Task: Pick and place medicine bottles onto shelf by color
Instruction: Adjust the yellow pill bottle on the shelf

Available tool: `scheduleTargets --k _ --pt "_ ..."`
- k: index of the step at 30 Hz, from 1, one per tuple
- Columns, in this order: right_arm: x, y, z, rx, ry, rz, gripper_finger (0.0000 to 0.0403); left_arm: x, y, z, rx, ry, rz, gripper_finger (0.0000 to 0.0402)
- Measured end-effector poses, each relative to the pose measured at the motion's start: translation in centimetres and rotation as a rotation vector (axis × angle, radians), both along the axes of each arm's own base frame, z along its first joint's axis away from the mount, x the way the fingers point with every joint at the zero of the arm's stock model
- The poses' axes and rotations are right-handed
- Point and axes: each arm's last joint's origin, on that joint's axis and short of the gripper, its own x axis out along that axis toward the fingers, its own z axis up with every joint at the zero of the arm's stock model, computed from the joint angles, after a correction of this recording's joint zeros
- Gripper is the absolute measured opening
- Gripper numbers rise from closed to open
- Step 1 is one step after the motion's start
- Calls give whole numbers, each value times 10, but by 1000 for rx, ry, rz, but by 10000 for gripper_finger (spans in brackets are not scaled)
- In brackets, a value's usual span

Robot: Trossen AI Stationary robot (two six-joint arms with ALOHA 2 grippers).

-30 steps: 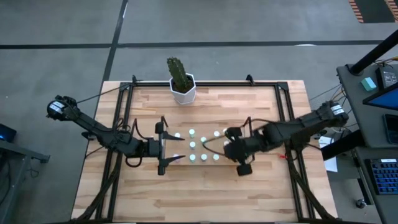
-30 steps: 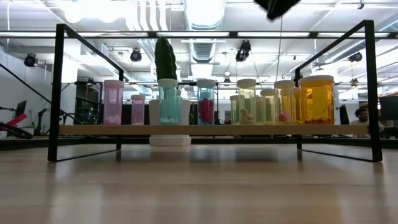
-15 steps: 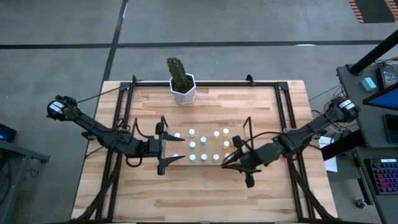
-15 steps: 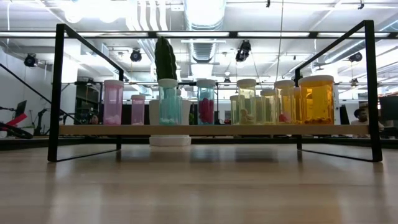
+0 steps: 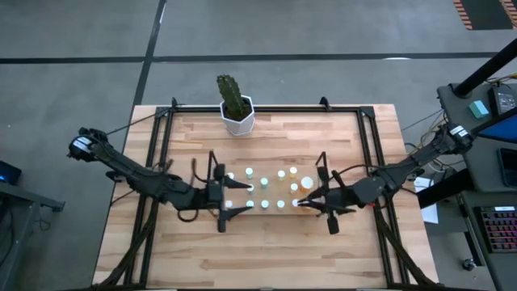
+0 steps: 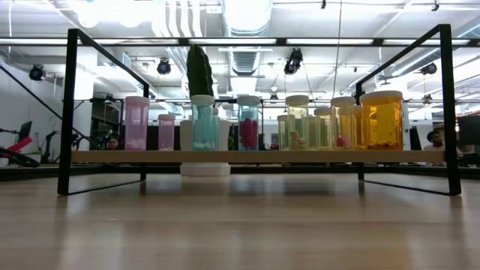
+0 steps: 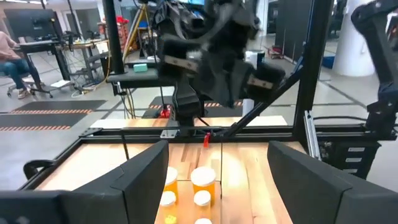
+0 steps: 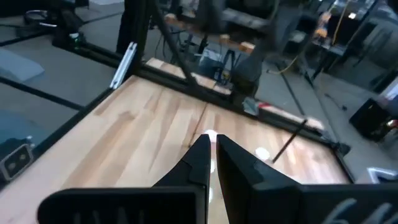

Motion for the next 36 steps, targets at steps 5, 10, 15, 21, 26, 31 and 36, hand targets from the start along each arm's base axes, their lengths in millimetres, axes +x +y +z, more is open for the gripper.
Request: scheduleTargets --k 5,10,15,21,26,31,36 --pt "-2 -1 -3 -67 -26 20 18 29 -12 -4 70 84 6 257" --pt "-6 -1 -9 -72 -102 114 18 57 -21 -2 129 228 19 257" --pt "-20 -8 3 -62 -169 116 18 84 -28 -7 168 327 11 257" --pt "-42 -13 5 -50 -213 148 18 116 -28 -22 126 362 -39 257" --pt "-55 -15 5 -32 -244 168 18 143 -26 -38 118 396 -55 257" --pt "-57 -16 4 -31 -249 165 18 167 -22 -51 110 413 -64 257" --pt "-57 -16 3 -42 -249 167 18 180 -16 -70 102 448 -42 257"
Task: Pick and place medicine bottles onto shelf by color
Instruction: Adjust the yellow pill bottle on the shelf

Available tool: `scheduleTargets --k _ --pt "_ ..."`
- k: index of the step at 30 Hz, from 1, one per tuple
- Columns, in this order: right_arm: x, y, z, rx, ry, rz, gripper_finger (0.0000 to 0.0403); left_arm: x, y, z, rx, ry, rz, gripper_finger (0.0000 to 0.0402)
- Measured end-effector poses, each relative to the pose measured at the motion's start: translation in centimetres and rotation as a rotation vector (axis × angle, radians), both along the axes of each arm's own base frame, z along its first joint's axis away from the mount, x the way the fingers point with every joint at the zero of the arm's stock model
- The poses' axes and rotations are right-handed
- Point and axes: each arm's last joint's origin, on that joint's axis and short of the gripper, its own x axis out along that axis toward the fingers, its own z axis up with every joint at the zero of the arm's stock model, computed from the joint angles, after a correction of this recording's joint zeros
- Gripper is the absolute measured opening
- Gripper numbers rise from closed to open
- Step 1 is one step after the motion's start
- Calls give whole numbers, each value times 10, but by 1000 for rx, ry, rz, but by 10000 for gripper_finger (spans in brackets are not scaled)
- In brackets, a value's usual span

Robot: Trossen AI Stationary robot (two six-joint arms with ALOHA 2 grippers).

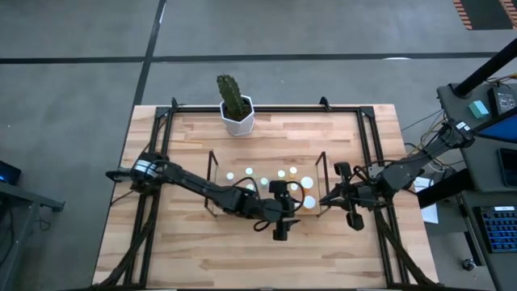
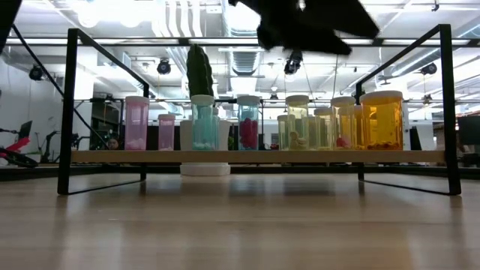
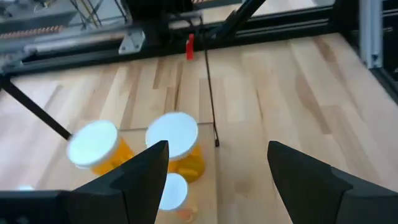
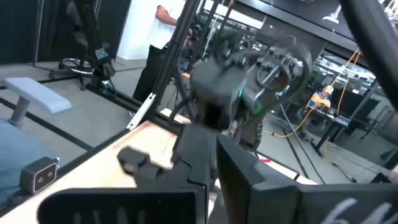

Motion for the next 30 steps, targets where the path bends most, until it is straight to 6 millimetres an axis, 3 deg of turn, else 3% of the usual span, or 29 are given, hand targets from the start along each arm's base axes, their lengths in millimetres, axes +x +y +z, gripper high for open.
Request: scheduleTargets --k 12,25,30 --pt "-1 0 0 1 2 0 18 16 17 -35 9 59 55 257" --pt "-1 0 0 0 2 0 18 16 19 -39 0 85 69 257" --pt "-1 0 0 0 2 -1 18 15 22 -40 0 95 77 233"
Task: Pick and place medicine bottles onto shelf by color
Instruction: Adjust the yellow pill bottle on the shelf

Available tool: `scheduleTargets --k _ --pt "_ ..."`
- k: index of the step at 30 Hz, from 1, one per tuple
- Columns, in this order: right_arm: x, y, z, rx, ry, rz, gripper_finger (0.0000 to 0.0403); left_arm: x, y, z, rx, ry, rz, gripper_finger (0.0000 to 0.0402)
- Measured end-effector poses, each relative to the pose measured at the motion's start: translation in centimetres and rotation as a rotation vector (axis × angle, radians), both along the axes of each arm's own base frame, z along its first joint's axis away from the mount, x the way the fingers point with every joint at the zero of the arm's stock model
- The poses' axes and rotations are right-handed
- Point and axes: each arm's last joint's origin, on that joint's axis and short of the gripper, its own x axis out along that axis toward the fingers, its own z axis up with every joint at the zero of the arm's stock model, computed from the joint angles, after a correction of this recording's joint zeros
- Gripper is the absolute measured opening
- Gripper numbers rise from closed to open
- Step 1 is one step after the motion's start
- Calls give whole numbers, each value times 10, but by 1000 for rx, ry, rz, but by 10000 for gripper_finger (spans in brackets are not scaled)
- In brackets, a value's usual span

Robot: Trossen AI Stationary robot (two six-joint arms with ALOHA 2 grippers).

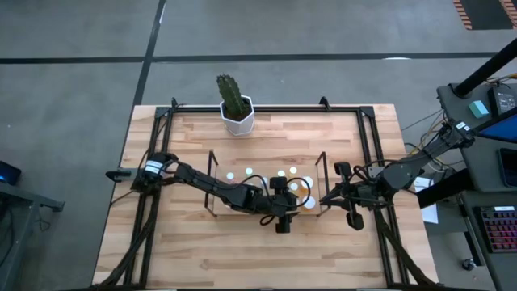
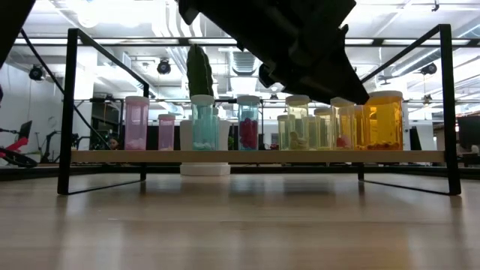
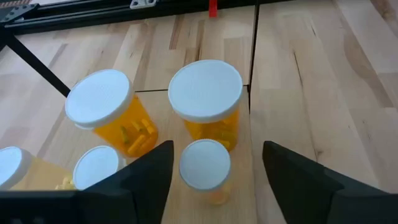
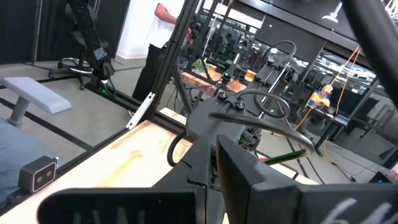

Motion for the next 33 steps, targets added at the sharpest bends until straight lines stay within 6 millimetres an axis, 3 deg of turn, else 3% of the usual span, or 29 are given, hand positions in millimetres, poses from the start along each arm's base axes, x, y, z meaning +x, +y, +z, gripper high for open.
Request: scheduleTargets --k 13,33 --pt "0 0 0 0 1 0 18 0 0 0 1 4 1 155" --pt "0 0 0 -1 2 0 18 -1 1 -1 16 4 22 143"
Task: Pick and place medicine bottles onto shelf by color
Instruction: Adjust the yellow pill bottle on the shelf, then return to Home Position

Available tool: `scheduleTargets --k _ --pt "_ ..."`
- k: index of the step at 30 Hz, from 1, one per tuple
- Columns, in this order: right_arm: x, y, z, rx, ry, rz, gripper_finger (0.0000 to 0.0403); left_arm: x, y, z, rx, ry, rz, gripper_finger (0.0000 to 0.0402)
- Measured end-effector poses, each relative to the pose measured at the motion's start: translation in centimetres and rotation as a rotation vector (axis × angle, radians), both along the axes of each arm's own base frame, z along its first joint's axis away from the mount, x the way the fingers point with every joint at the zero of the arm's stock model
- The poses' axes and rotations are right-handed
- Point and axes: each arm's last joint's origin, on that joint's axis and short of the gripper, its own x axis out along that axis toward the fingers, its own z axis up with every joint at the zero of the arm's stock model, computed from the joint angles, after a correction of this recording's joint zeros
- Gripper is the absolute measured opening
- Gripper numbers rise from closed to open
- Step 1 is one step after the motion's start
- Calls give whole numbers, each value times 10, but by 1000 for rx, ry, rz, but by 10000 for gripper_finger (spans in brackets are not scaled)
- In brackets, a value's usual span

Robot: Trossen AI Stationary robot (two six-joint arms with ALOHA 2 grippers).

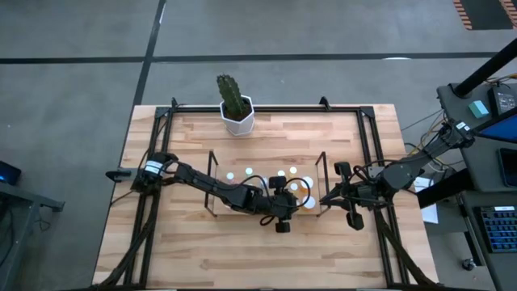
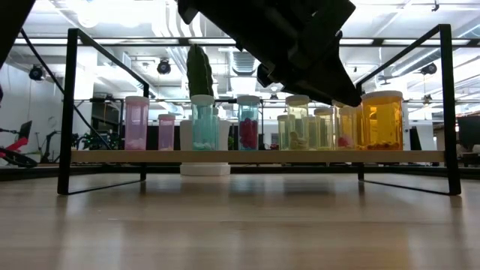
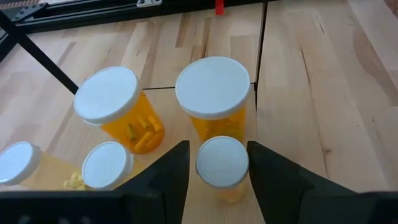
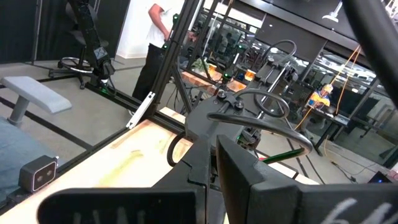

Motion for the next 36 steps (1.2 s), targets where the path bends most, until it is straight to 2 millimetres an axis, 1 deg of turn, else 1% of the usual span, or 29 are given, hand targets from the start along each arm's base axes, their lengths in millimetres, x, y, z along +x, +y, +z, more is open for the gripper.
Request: scheduleTargets --k 16,25,33,36 --pt "0 0 0 0 0 0 18 -3 1 -3 0 39 28 143" --pt "0 0 0 0 1 0 18 -4 2 1 2 29 35 143" --pt "0 0 -1 -2 1 0 18 -7 3 14 -5 3 35 143" --pt "0 0 -1 -21 -4 -1 18 -10 3 17 0 18 33 143"
